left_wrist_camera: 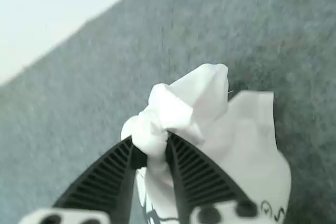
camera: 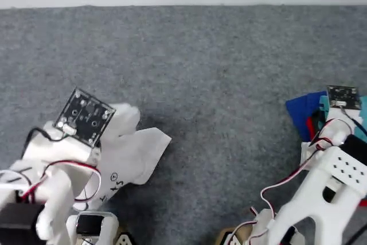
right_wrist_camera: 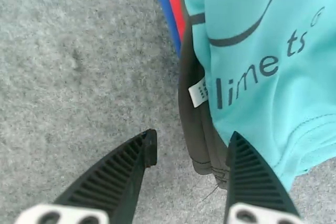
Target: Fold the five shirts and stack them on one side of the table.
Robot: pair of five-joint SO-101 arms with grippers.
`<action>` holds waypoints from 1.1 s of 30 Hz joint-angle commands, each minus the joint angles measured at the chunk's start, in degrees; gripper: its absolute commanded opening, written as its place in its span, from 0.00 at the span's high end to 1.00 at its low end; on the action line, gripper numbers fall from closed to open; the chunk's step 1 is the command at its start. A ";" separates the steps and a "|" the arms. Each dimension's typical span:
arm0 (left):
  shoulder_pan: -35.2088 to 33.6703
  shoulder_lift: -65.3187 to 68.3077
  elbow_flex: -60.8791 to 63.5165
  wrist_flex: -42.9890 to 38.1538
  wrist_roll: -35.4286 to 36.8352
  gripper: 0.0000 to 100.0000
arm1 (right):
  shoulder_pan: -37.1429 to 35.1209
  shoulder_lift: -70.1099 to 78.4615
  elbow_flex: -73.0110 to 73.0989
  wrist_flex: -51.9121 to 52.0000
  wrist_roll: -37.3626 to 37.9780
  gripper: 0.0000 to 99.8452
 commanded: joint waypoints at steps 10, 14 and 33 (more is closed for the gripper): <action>-13.45 -13.27 24.31 -7.38 -0.35 0.99 | -51.12 0.13 5.01 -9.19 -0.18 0.78; -16.44 -13.45 32.92 -10.99 0.00 0.99 | -65.63 0.22 8.88 -14.29 0.26 0.78; -6.24 17.93 17.36 -24.35 10.55 0.84 | -62.37 3.30 9.32 -18.95 -2.29 0.78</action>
